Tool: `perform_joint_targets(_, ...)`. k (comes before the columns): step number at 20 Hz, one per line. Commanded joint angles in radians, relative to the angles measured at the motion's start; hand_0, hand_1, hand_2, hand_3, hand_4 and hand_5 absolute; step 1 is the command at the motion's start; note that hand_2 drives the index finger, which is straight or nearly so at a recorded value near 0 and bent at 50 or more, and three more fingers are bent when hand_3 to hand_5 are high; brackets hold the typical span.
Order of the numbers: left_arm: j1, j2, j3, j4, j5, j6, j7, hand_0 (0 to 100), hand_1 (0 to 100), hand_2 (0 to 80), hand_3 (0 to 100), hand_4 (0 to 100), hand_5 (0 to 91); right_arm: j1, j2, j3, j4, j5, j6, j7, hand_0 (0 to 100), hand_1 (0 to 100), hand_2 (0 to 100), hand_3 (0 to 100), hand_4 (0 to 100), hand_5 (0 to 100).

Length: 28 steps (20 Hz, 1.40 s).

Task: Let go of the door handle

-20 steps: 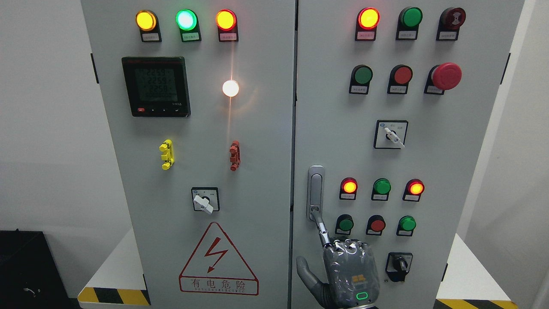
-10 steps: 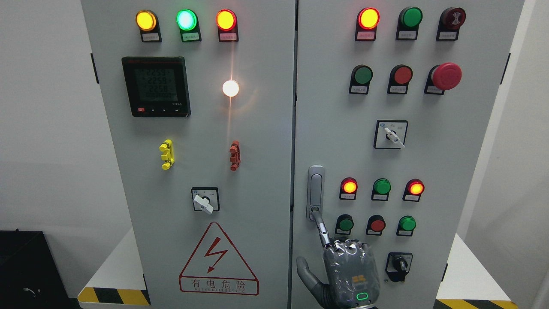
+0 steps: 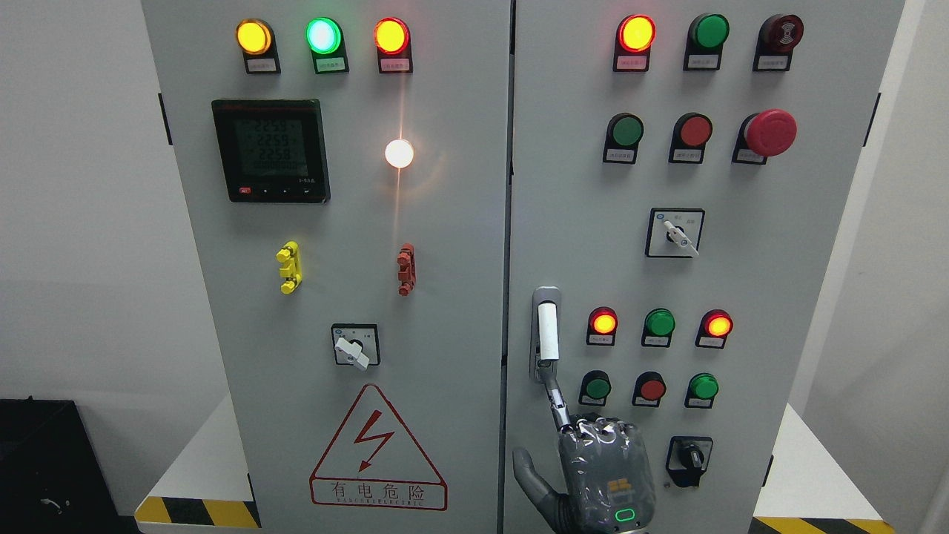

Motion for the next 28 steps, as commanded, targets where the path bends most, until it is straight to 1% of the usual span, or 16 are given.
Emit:
perform_joint_targets(1, 0.017, 0.000, 0.000, 0.000, 0.000, 0.000, 0.000, 12, 56, 0.0, 0, 0, 0.0, 0.006, 0.000, -0.002, 0.016, 0.000, 0.000, 0.000, 40, 28, 17, 100, 100, 100)
perform_joint_targets(12, 0.017, 0.000, 0.000, 0.000, 0.001, 0.000, 0.000, 12, 56, 0.0, 0, 0, 0.0, 0.007, -0.002, -0.002, -0.010, -0.002, 0.000, -0.001, 40, 28, 18, 100, 100, 100)
perform_joint_targets(19, 0.017, 0.000, 0.000, 0.000, 0.000, 0.000, 0.000, 12, 56, 0.0, 0, 0, 0.0, 0.007, -0.002, 0.003, -0.033, -0.003, -0.001, -0.001, 40, 29, 21, 100, 100, 100)
perform_joint_targets(23, 0.017, 0.000, 0.000, 0.000, 0.000, 0.000, 0.000, 12, 56, 0.0, 0, 0, 0.0, 0.021, -0.005, 0.003, -0.063, -0.003, -0.003, -0.003, 40, 29, 23, 100, 100, 100)
perform_joint_targets(28, 0.017, 0.000, 0.000, 0.000, 0.000, 0.000, 0.000, 12, 56, 0.0, 0, 0, 0.0, 0.029, -0.006, 0.003, -0.097, -0.005, -0.004, 0.000, 40, 30, 24, 100, 100, 100)
